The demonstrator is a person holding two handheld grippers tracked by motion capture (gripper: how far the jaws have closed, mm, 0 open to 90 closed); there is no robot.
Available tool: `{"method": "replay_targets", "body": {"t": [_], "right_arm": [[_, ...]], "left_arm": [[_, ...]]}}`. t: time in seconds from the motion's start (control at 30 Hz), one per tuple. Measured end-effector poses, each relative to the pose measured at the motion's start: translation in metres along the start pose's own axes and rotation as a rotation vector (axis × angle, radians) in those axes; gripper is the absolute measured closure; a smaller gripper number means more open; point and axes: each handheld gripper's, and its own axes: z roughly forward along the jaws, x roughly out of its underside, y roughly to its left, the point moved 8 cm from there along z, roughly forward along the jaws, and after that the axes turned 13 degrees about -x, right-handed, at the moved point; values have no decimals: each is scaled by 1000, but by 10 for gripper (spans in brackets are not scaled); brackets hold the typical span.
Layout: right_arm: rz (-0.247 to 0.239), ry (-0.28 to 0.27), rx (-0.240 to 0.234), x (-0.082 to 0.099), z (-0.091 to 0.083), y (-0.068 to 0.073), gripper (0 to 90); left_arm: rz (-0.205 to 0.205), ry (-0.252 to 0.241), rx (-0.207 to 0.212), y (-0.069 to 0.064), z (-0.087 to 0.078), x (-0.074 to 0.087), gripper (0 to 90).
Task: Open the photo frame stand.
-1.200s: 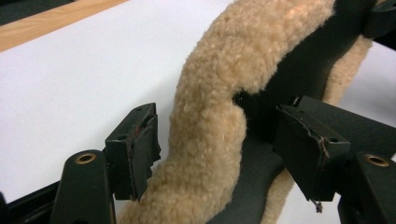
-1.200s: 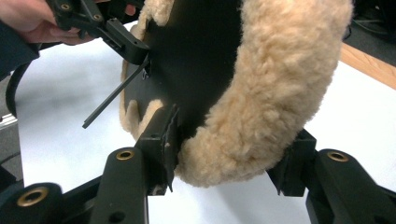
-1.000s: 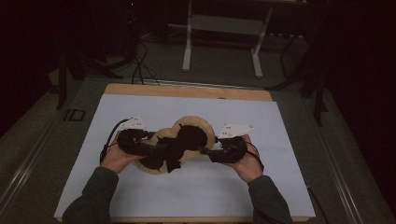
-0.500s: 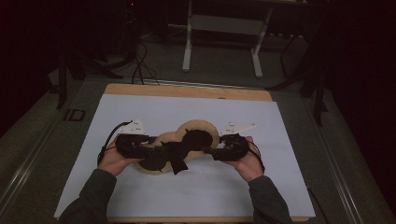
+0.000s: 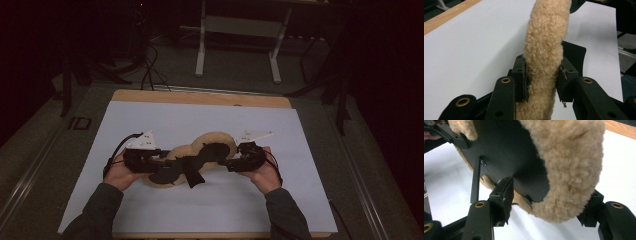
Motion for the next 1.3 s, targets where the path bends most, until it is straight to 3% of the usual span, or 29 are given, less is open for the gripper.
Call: {"method": "replay_targets", "body": {"t": [0.77,1.3], "right_arm": [[57,35,-8,15,2,-10,348],[65,55,35,29,-7,-19,326]], "left_arm": [[58,-23,-23,-11,5,-3,681],[43,-24,-25,-12,10,-4,684]]}}
